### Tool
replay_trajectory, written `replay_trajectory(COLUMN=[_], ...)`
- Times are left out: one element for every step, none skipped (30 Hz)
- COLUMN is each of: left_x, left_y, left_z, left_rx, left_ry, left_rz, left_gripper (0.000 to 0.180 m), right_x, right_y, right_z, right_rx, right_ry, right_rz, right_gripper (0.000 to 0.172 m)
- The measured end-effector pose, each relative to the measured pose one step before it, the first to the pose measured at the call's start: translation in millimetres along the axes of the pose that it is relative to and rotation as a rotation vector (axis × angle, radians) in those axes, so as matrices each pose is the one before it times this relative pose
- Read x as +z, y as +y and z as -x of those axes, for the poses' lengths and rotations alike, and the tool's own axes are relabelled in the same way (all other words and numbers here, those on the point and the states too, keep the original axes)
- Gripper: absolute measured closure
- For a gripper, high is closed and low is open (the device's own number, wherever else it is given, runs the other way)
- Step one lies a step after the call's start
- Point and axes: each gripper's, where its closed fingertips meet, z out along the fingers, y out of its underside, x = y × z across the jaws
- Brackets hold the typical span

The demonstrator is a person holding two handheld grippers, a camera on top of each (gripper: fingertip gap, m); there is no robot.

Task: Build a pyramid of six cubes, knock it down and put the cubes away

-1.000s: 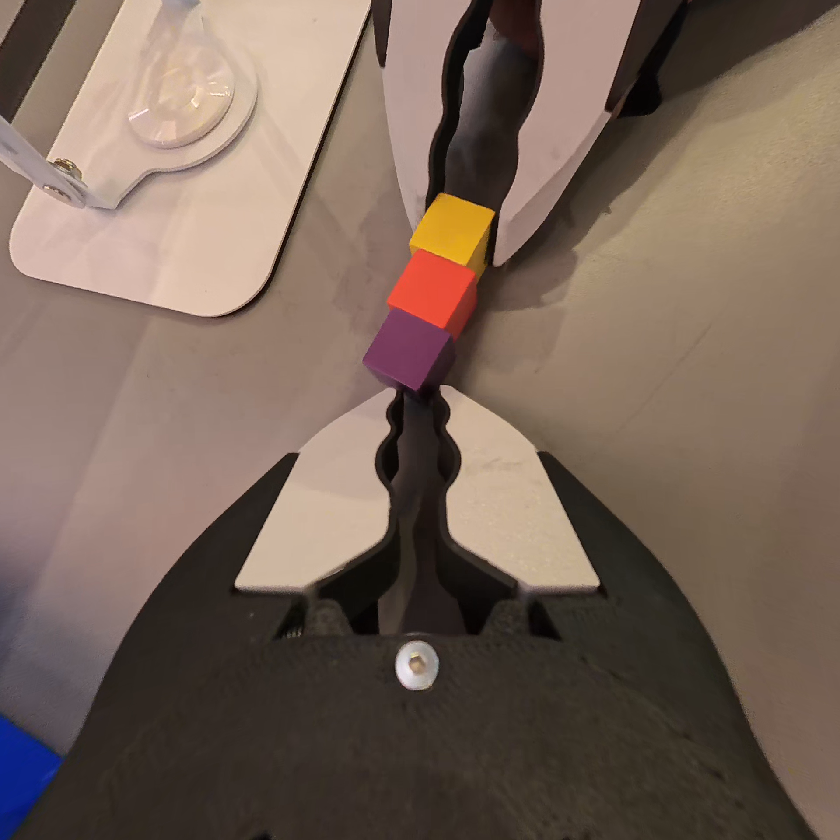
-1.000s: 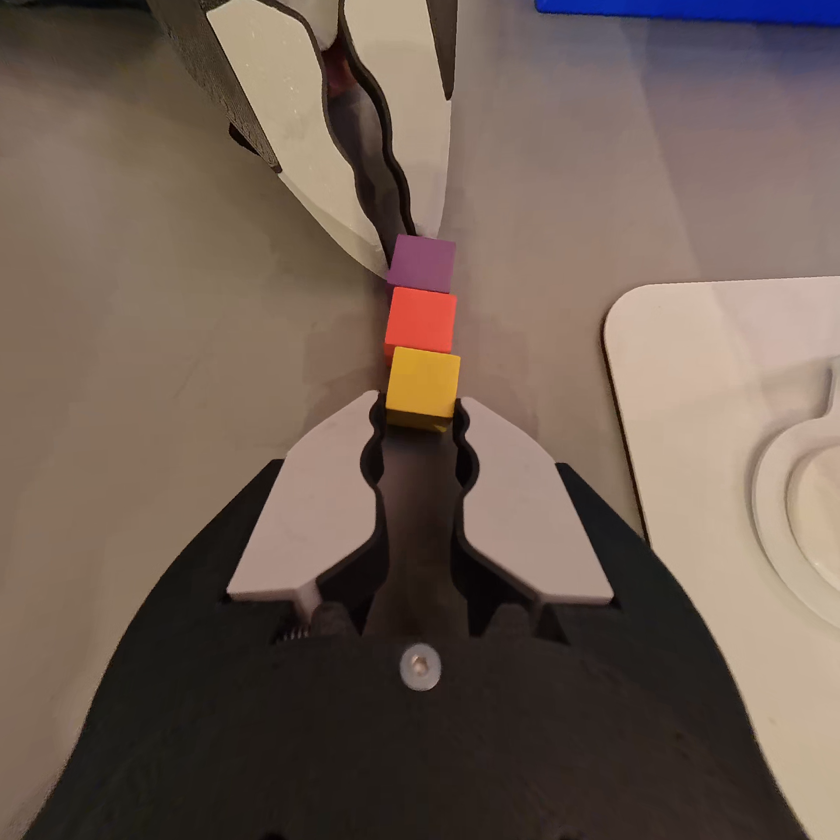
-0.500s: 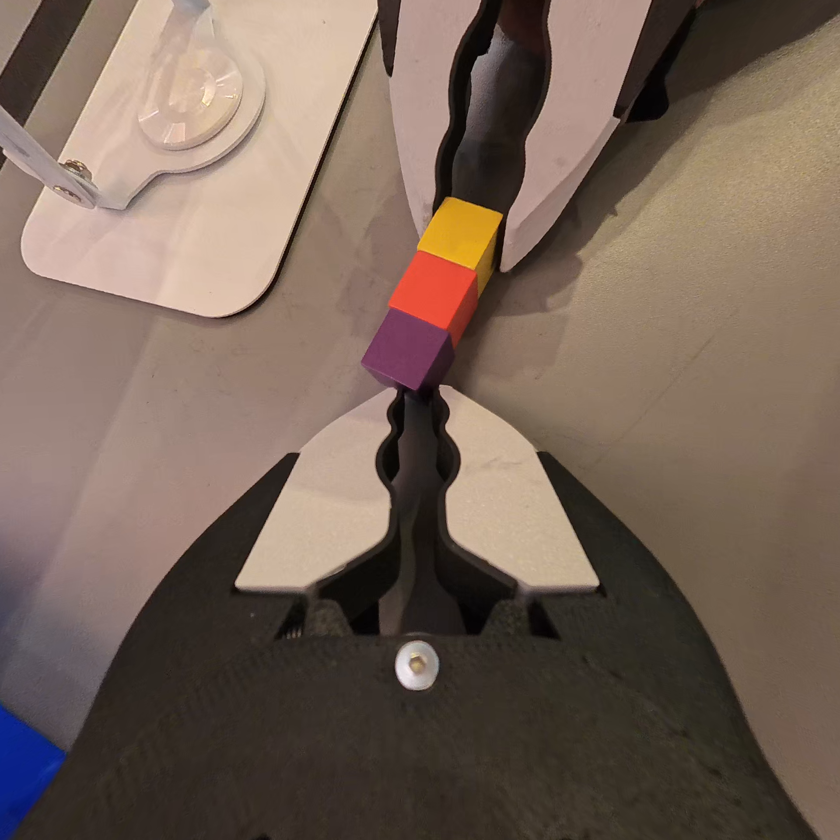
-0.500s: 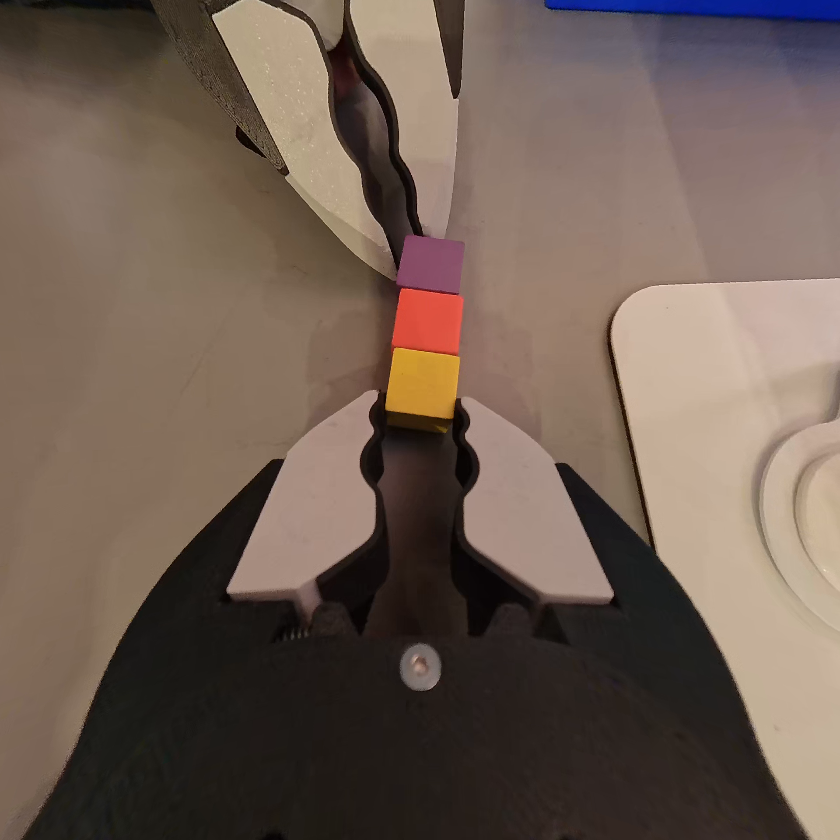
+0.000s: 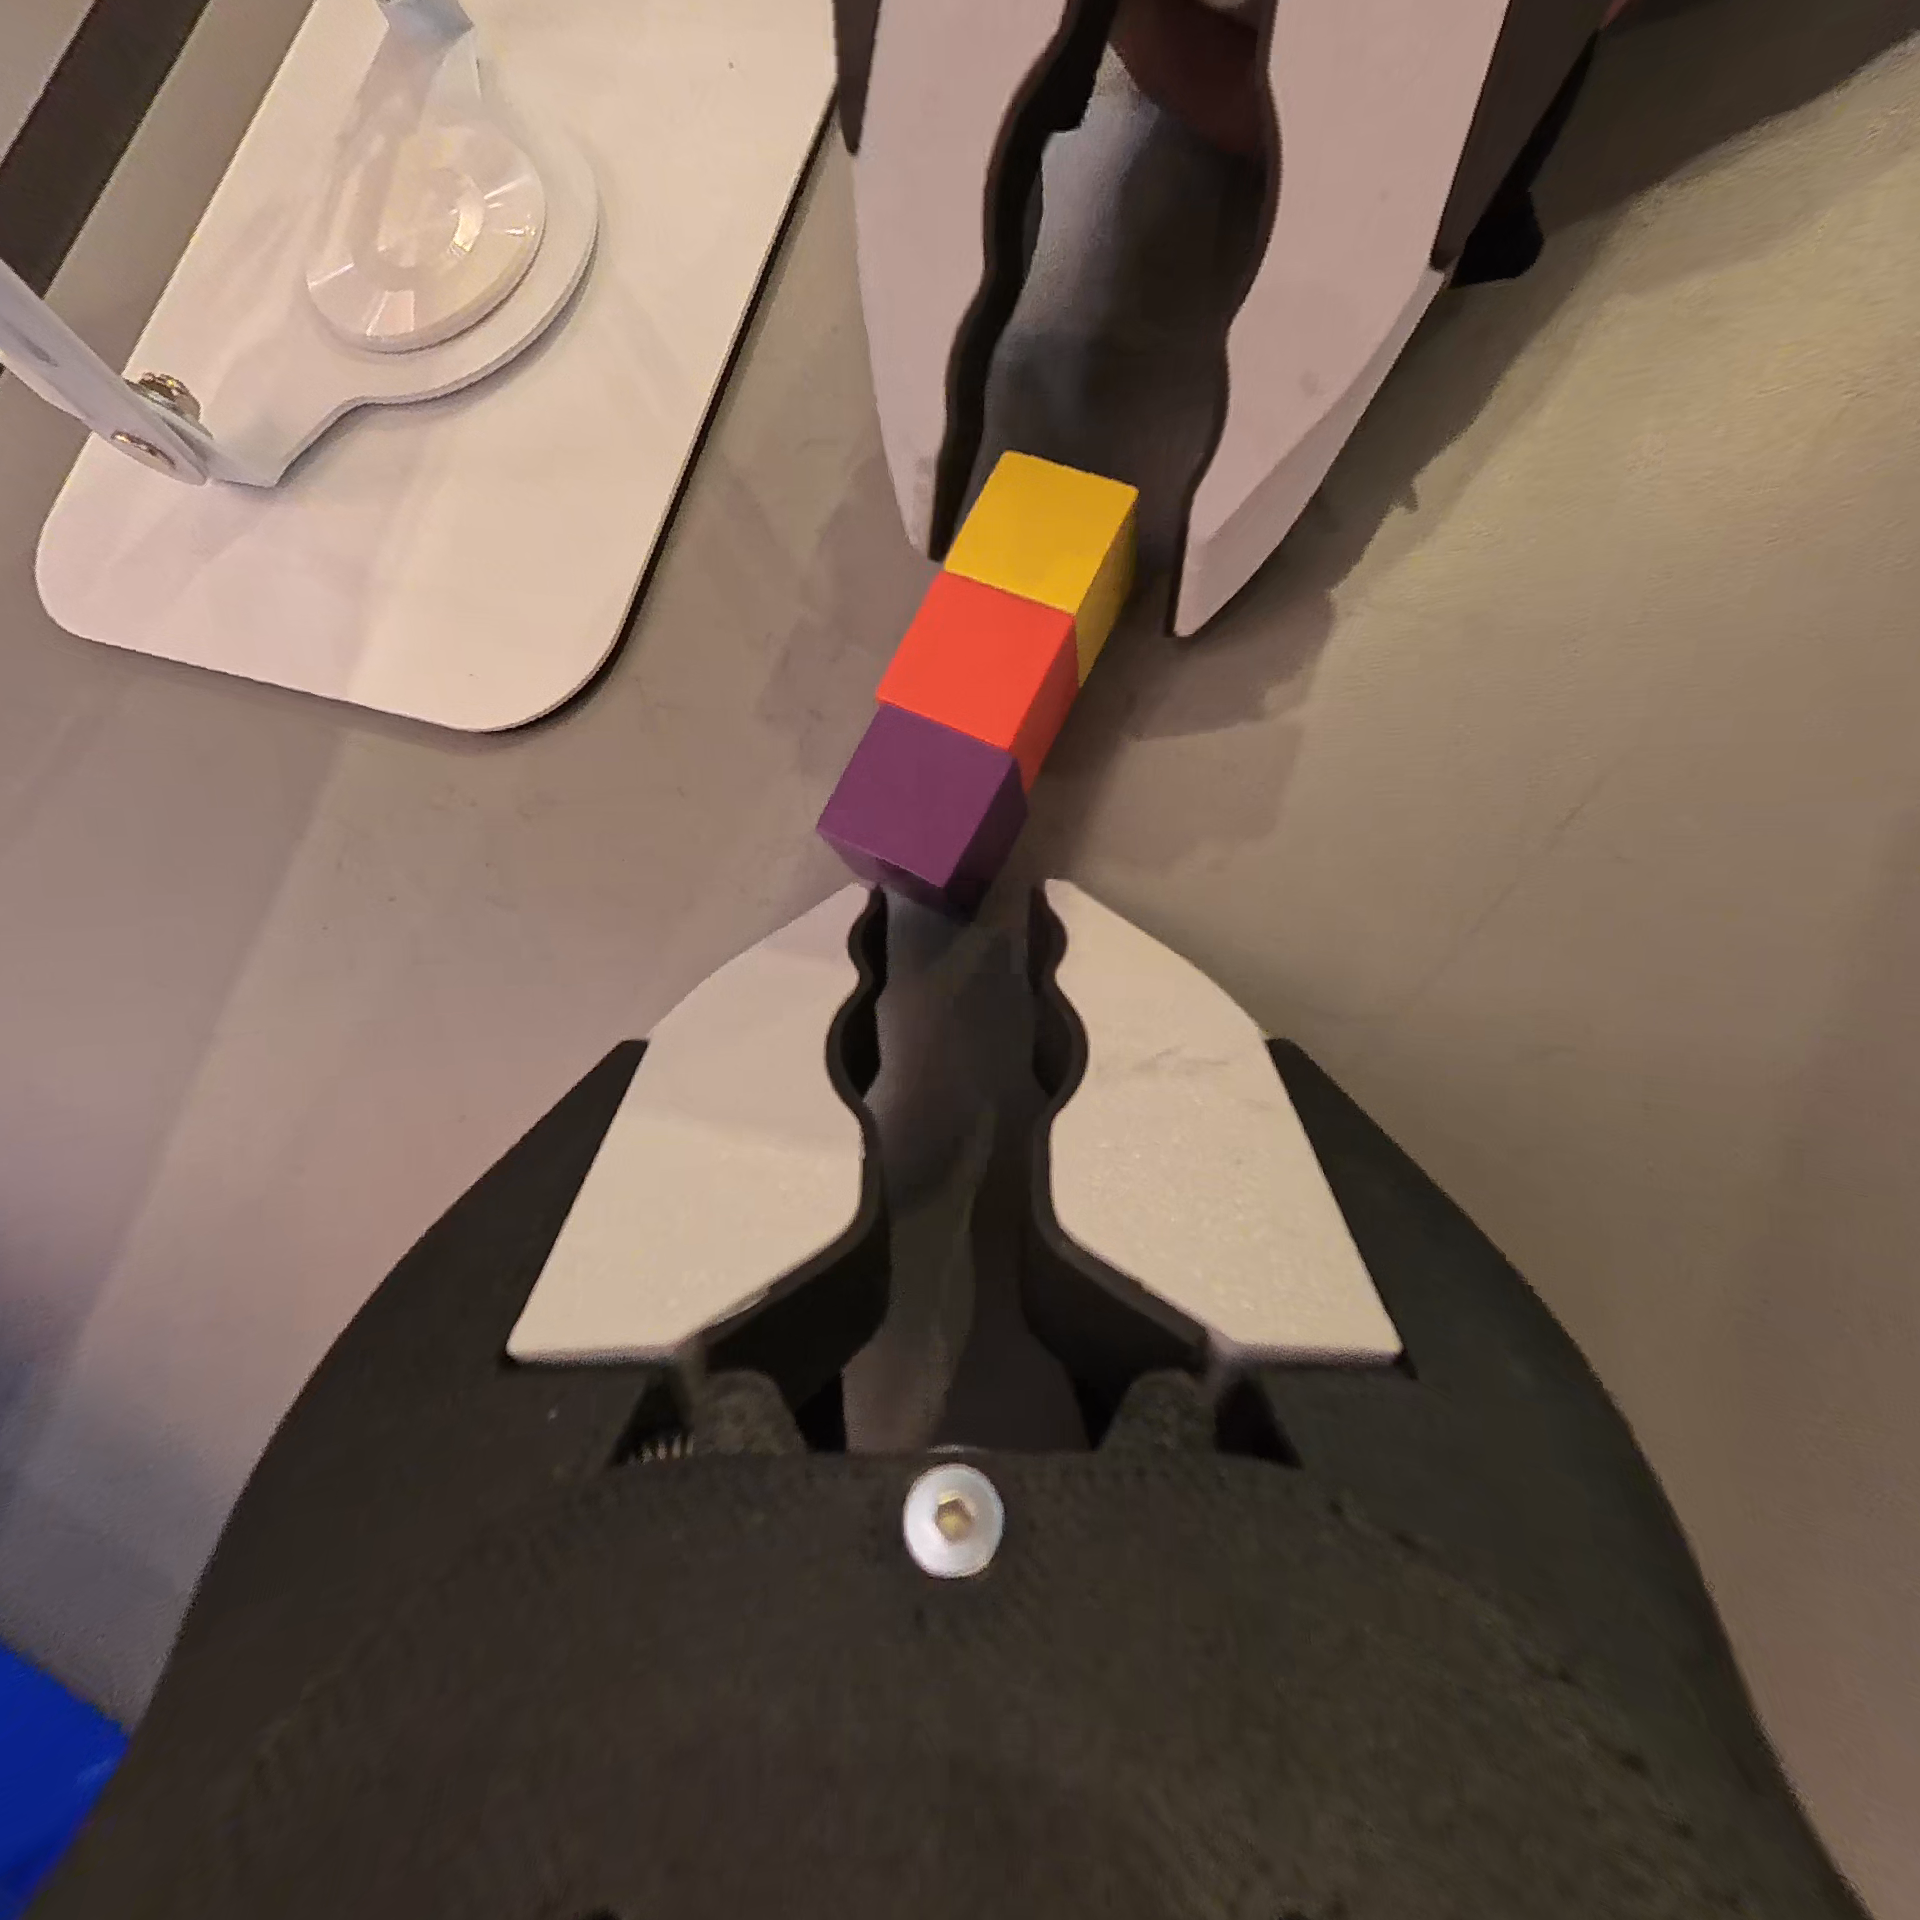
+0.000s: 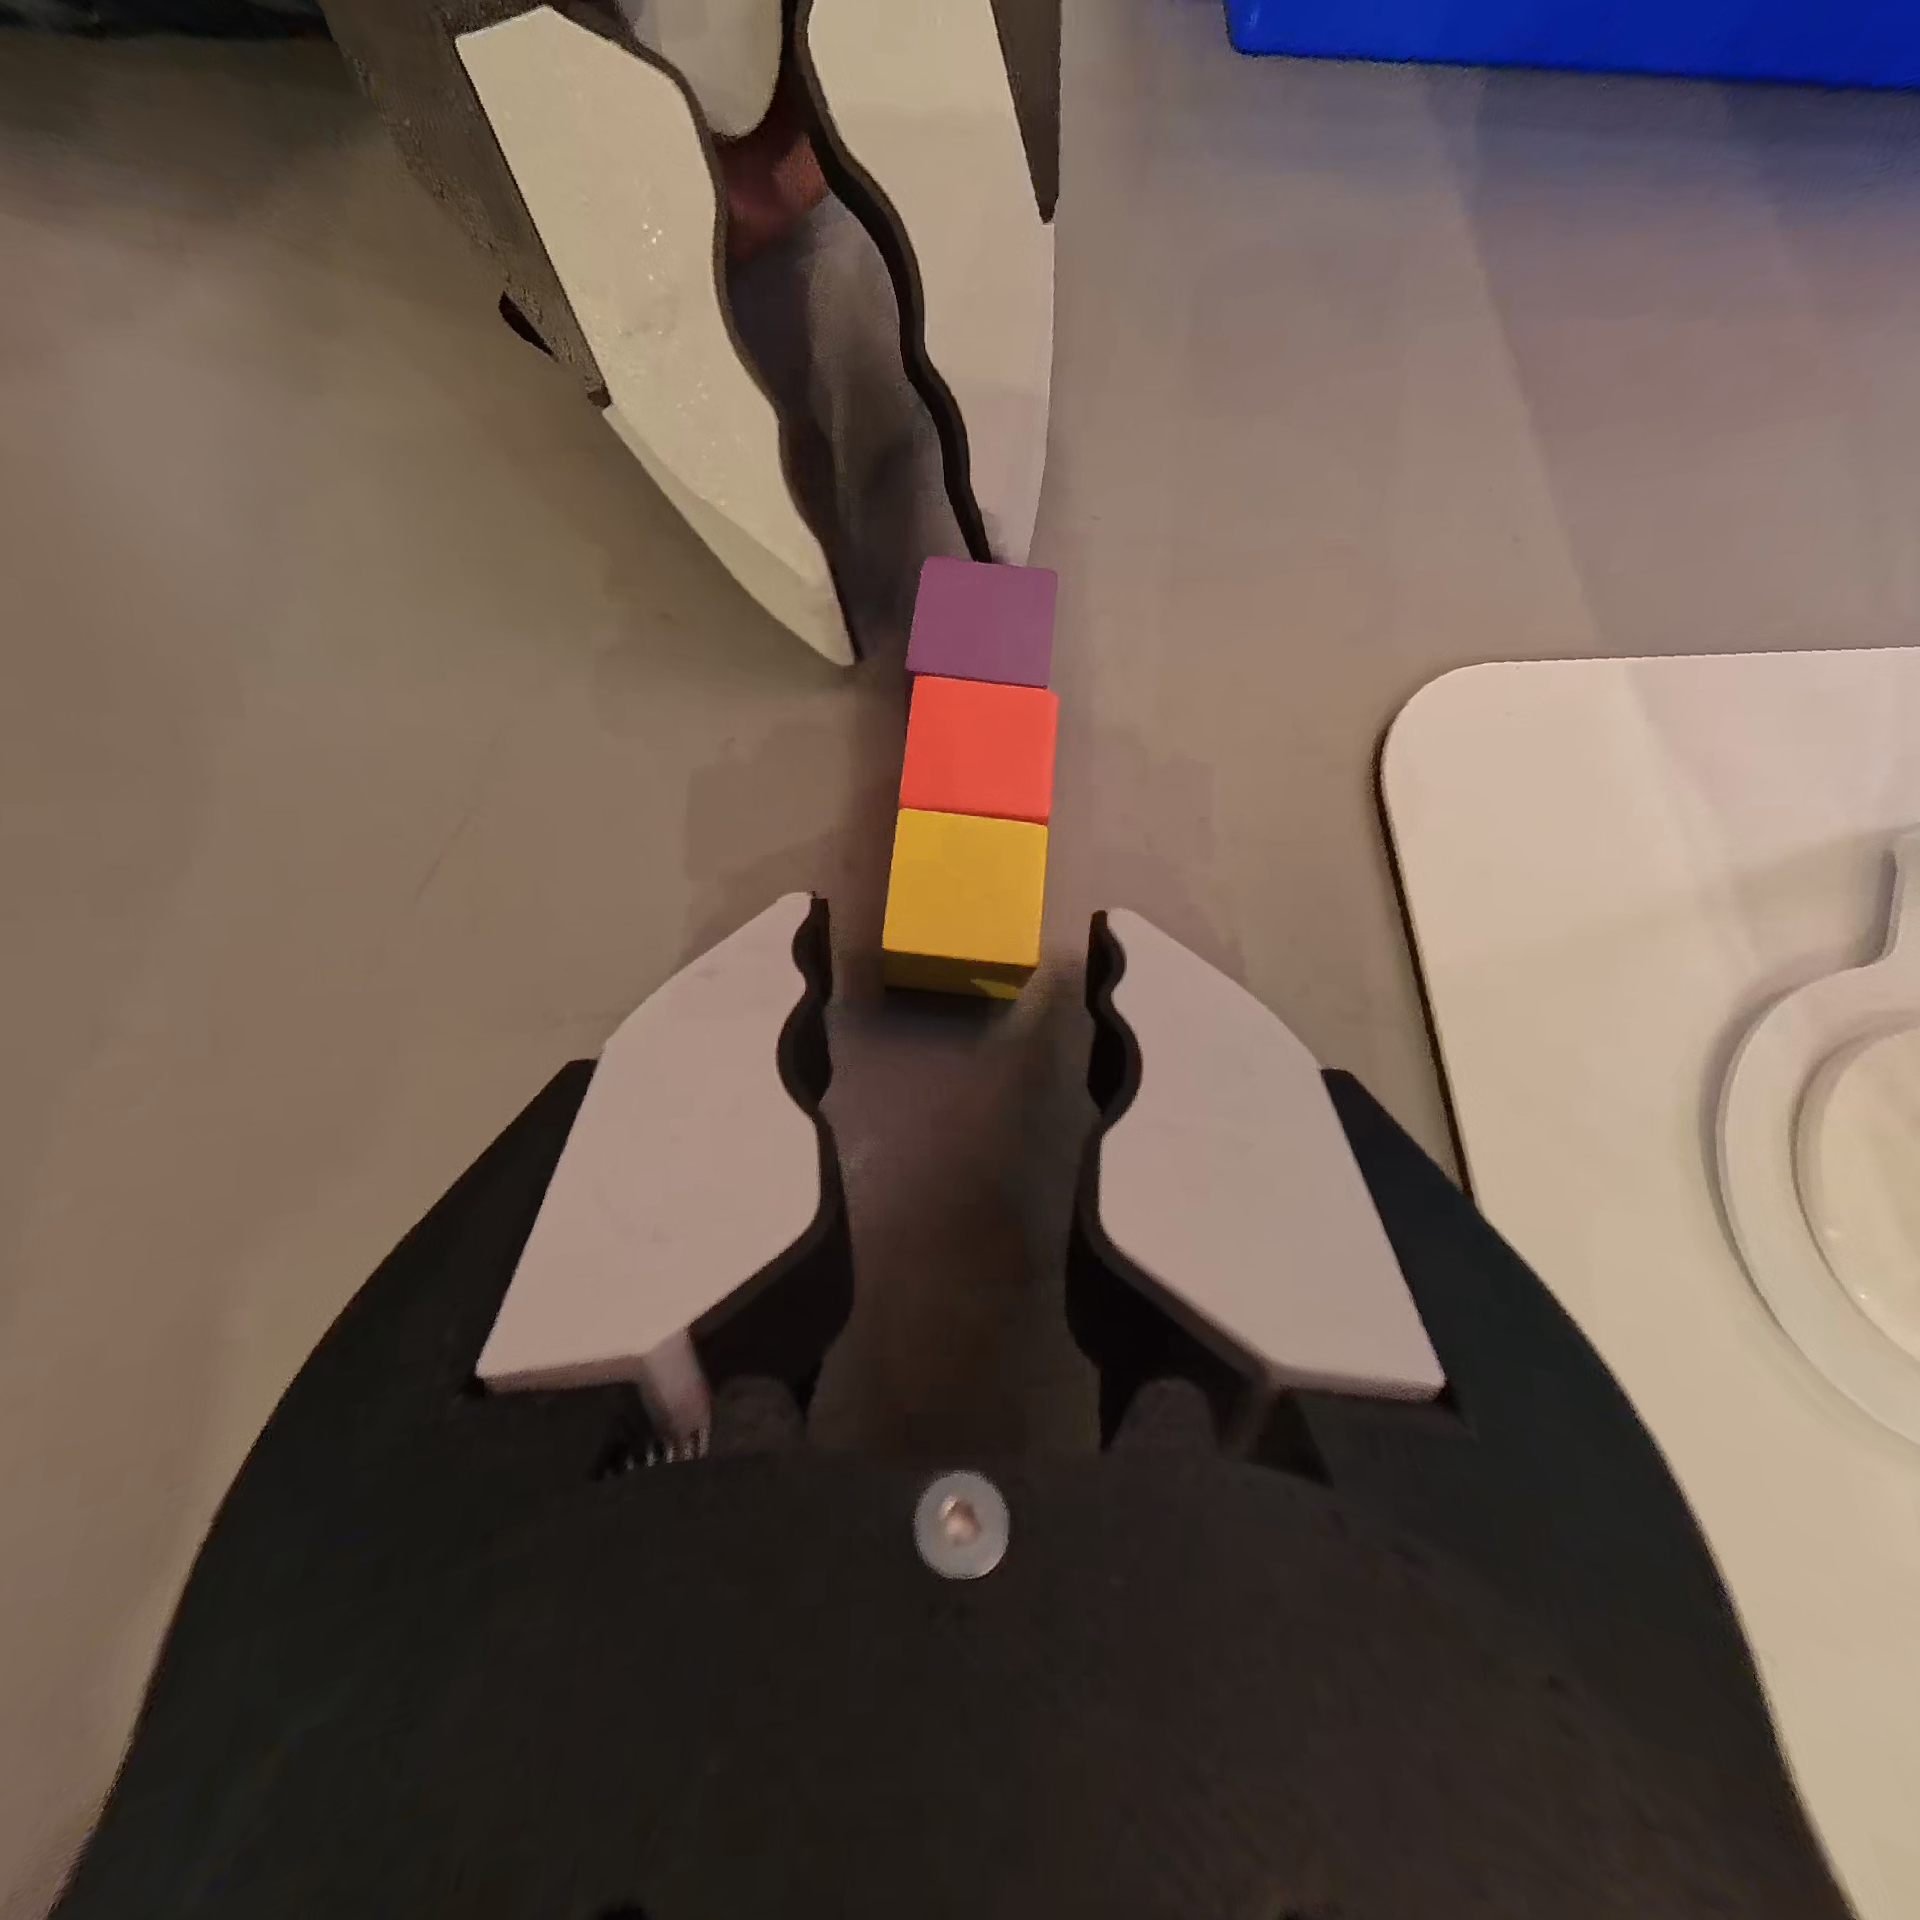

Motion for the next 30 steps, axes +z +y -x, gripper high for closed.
replay_trajectory(left_x=[-0.93, -1.66, -2.46, -3.86, -5.65, -7.68, -10.09, -12.44, -14.64, -16.12, -16.86, -16.40, -14.42, -11.43, -7.88, -3.57, 0.99, 4.86, 7.83, 10.25, 12.45, 13.39, 12.88, 12.05, 11.79, 11.11, 9.00, 6.67, 5.60, 2.57], left_y=[0.92, 1.04, 0.72, 0.42, 0.52, 0.20, -0.51, -0.14, 0.96, 0.84, -0.94, -1.94, -1.81, -1.18, -0.54, 0.32, 1.75, 3.06, 3.93, 5.80, 7.81, 8.27, 9.16, 10.32, 11.41, 9.30, 5.22, 1.43, 2.87, 0.26], left_z=[-0.65, 0.58, -0.15, -0.36, 1.58, 2.38, 3.07, 6.29, 10.94, 13.14, 15.34, 17.16, 18.55, 18.36, 17.18, 15.64, 15.12, 13.93, 14.76, 14.74, 11.18, 5.24, 3.55, 11.21, 8.17, -1.26, -2.87, 0.13, -0.90, -1.82], left_rx=[-0.0063, -0.0068, -0.0068, -0.0090, -0.0075, -0.0011, 0.0015, 0.0070, 0.0093, -0.0005, -0.0149, -0.0236, -0.0231, -0.0120, 0.0028, 0.0073, -0.0071, -0.0124, -0.0016, 0.0096, -0.0060, -0.0252, -0.0079, -0.0045, -0.0261, -0.0432, -0.0509, -0.0420, -0.0391, -0.0479], left_ry=[0.0047, -0.0044, 0.0005, 0.0023, -0.0104, -0.0164, -0.0191, -0.0367, -0.0573, -0.0561, -0.0527, -0.0497, -0.0483, -0.0423, -0.0317, -0.0180, -0.0094, -0.0009, -0.0121, -0.0162, 0.0045, 0.0421, 0.0410, -0.0217, -0.0075, 0.0488, 0.0537, 0.0237, 0.0211, 0.0297], left_rz=[0.0007, -0.0027, -0.0065, -0.0107, -0.0092, -0.0088, -0.0121, -0.0075, -0.0002, -0.0048, -0.0202, -0.0261, -0.0190, -0.0060, 0.0048, 0.0129, 0.0273, 0.0391, 0.0441, 0.0514, 0.0593, 0.0640, 0.0689, 0.0702, 0.0759, 0.0616, 0.0339, 0.0078, 0.0177, 0.0101], left_gripper=[0.151, 0.149, 0.146, 0.144, 0.142, 0.140, 0.138, 0.138, 0.138, 0.138, 0.140, 0.143, 0.144, 0.146, 0.147, 0.147, 0.145, 0.143, 0.142, 0.142, 0.142, 0.141, 0.142, 0.144, 0.144, 0.140, 0.137, 0.137, 0.136, 0.133], right_x=[-1.47, -1.96, -2.19, -2.18, -2.30, -2.54, -2.88, -2.87, -2.72, -2.59, -2.14, -1.78, -1.31, -0.68, -0.13, 0.39, 0.58, 0.87, 0.69, 0.32, -0.22, -0.54, -0.67, -0.46, -0.11, -0.02, -0.01, 0.06, 0.23, 0.16], right_y=[-1.37, -1.85, -1.40, -0.02, 0.92, 1.18, 1.33, 1.54, 1.34, 0.88, 0.28, -0.29, -0.64, -0.35, -0.07, 0.29, 0.67, 0.98, 0.76, 0.31, -0.25, -0.49, -0.68, -0.27, 0.07, 0.23, 0.37, 0.21, 0.39, 0.32], right_z=[-0.59, -0.43, -0.29, -0.93, -1.95, -2.49, -2.94, -3.53, -3.62, -3.27, -3.14, -2.81, -2.00, -1.03, -0.72, -0.17, 0.11, 0.08, -0.41, -0.45, -0.03, -0.01, -0.60, -0.69, -0.27, -0.25, 0.15, 0.61, 0.62, 0.82], right_rx=[0.0078, 0.0080, 0.0072, 0.0059, 0.0035, 0.0030, 0.0053, 0.0076, 0.0074, 0.0060, 0.0071, 0.0096, 0.0096, 0.0070, 0.0038, -0.0002, -0.0030, -0.0034, -0.0020, -0.0009, -0.0006, 0.0014, 0.0052, 0.0068, 0.0055, 0.0028, 0.0001, -0.0017, -0.0024, -0.0037], right_ry=[-0.0017, -0.0037, -0.0044, 0.0000, 0.0065, 0.0103, 0.0111, 0.0111, 0.0096, 0.0086, 0.0084, 0.0076, 0.0041, 0.0010, 0.0015, 0.0020, 0.0018, 0.0025, 0.0054, 0.0054, 0.0008, -0.0008, 0.0003, -0.0017, -0.0038, -0.0036, -0.0049, -0.0066, -0.0059, -0.0060], right_rz=[-0.0135, -0.0181, -0.0170, -0.0095, -0.0044, -0.0049, -0.0048, -0.0038, -0.0049, -0.0058, -0.0073, -0.0091, -0.0086, -0.0048, -0.0008, 0.0025, 0.0060, 0.0082, 0.0069, 0.0024, -0.0020, -0.0051, -0.0060, -0.0035, -0.0005, 0.0011, 0.0014, 0.0017, 0.0024, 0.0024], right_gripper=[0.121, 0.120, 0.119, 0.118, 0.117, 0.117, 0.118, 0.120, 0.121, 0.123, 0.124, 0.125, 0.126, 0.127, 0.127, 0.128, 0.129, 0.129, 0.129, 0.130, 0.130, 0.130, 0.131, 0.131, 0.131, 0.131, 0.132, 0.133, 0.133, 0.134])
